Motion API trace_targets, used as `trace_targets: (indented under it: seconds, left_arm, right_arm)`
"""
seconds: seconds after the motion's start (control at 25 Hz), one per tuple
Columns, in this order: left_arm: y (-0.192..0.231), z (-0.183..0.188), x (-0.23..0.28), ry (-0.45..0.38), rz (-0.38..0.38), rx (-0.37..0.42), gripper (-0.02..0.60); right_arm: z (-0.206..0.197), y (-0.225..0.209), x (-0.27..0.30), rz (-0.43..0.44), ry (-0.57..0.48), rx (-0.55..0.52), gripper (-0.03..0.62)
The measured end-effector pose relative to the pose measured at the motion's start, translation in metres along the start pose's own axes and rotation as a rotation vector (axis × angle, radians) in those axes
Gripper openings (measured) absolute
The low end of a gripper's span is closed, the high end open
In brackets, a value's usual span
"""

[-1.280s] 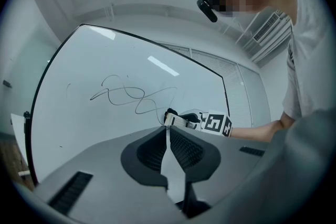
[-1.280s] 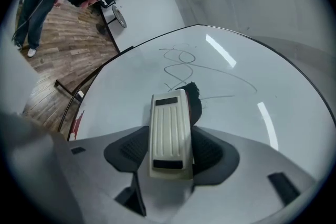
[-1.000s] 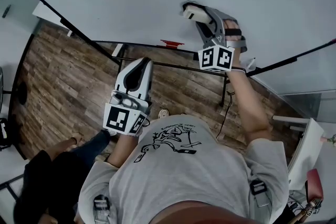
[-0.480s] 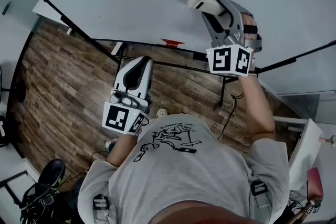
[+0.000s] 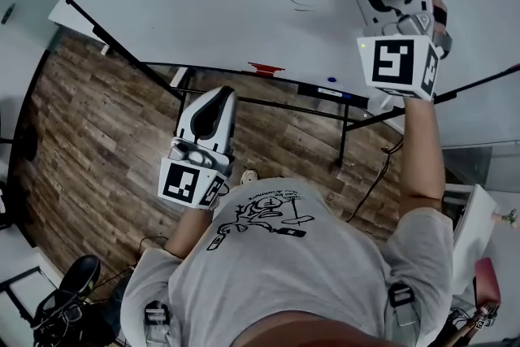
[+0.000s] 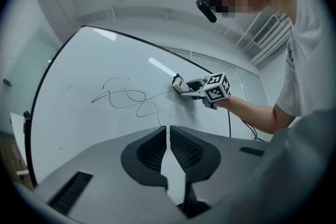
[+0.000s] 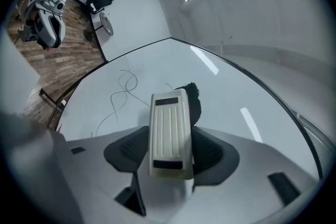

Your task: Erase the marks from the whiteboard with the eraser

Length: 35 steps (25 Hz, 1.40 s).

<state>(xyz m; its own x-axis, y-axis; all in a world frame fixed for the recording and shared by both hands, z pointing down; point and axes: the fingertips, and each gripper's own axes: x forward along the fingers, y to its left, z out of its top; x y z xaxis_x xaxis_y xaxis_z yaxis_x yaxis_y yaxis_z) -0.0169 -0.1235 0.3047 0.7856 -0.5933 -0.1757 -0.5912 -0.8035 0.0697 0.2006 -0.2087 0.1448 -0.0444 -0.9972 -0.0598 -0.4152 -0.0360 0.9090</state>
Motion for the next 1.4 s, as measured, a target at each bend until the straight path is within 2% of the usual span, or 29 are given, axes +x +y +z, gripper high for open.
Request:
trace_targets:
  seconds: [1.0,1.4]
  left_arm:
    - [0.011,-0.003,0.001,0.007,-0.003,-0.002,0.037]
    - [0.009,0.002,-0.003,0.01,0.001,0.018,0.037]
  right_arm:
    - [-0.003,-0.005,0.015,-0.051,0.004,0.01,0.259]
    - [-0.007,0.02,0.018,-0.033,0.01,-0.013,0.259]
